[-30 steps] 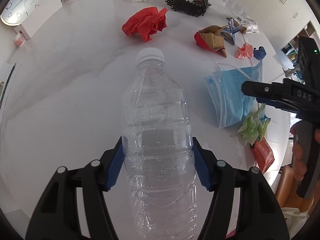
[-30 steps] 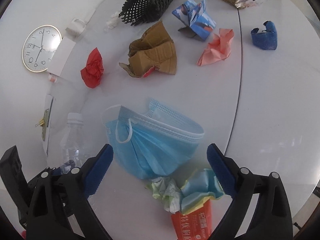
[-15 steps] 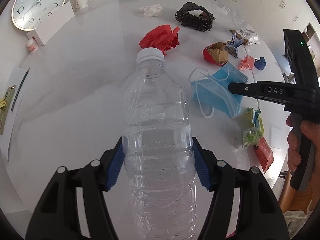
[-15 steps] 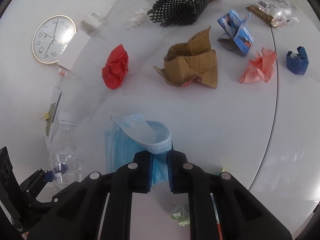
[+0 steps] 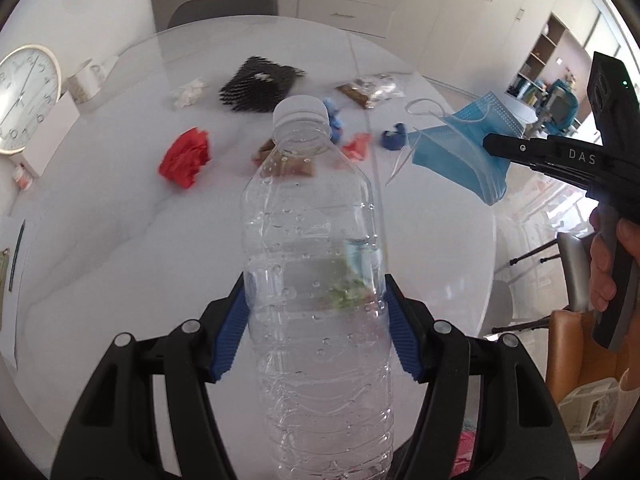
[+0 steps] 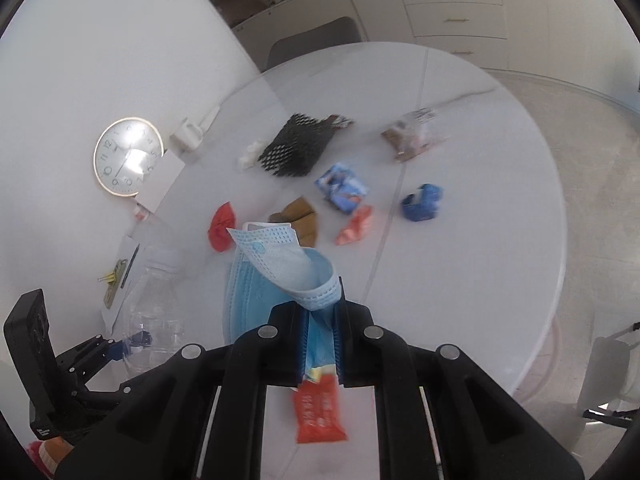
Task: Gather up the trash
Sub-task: 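Carry the bottle and mask to the white wastebasket and release both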
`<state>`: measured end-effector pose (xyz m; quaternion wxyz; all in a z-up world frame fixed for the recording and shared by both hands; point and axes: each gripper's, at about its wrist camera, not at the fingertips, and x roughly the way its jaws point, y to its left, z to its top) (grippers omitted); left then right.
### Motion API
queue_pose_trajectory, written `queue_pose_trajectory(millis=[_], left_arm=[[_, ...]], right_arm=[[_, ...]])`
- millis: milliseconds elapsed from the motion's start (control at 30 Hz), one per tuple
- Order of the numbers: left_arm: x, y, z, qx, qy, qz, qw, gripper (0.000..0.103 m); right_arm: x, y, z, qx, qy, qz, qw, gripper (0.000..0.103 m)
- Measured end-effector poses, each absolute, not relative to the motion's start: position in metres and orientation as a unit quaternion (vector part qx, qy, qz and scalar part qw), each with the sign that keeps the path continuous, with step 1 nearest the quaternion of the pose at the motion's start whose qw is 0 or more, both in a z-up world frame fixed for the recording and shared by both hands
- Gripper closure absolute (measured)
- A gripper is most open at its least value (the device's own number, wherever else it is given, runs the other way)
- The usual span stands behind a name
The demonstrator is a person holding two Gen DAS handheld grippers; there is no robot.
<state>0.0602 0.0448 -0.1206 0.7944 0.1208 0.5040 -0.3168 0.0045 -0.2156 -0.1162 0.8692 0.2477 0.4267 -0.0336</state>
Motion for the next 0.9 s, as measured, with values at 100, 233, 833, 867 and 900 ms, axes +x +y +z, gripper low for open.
queue_pose_trajectory(millis=[100, 233, 833, 867, 900], left_arm=[[0.026, -0.009, -0.113, 0.142, 0.492, -0.345, 0.787, 0.041], [-0.026, -0.091, -0.113, 0.148, 0.499, -0.378, 0.766, 0.041], [-0.08, -0.331, -0.307, 0.178, 0.635, -0.293, 0.692, 0.04], [-0.076, -0.334, -0.316, 0.181, 0.641, -0.285, 0.69, 0.04], [-0.071, -0.338, -0.323, 0.185, 0.645, -0.275, 0.688, 0.04]], right_arm=[[-0.038, -0.274, -0.114, 0.246, 0.421, -0.068, 0.871, 0.092], [-0.09, -0.353, -0.12, 0.241, 0.433, -0.092, 0.864, 0.092], [-0.167, -0.518, -0.165, 0.211, 0.471, -0.058, 0.854, 0.092], [-0.165, -0.519, -0.17, 0.212, 0.474, -0.055, 0.853, 0.092], [-0.164, -0.521, -0.174, 0.212, 0.477, -0.051, 0.851, 0.091]])
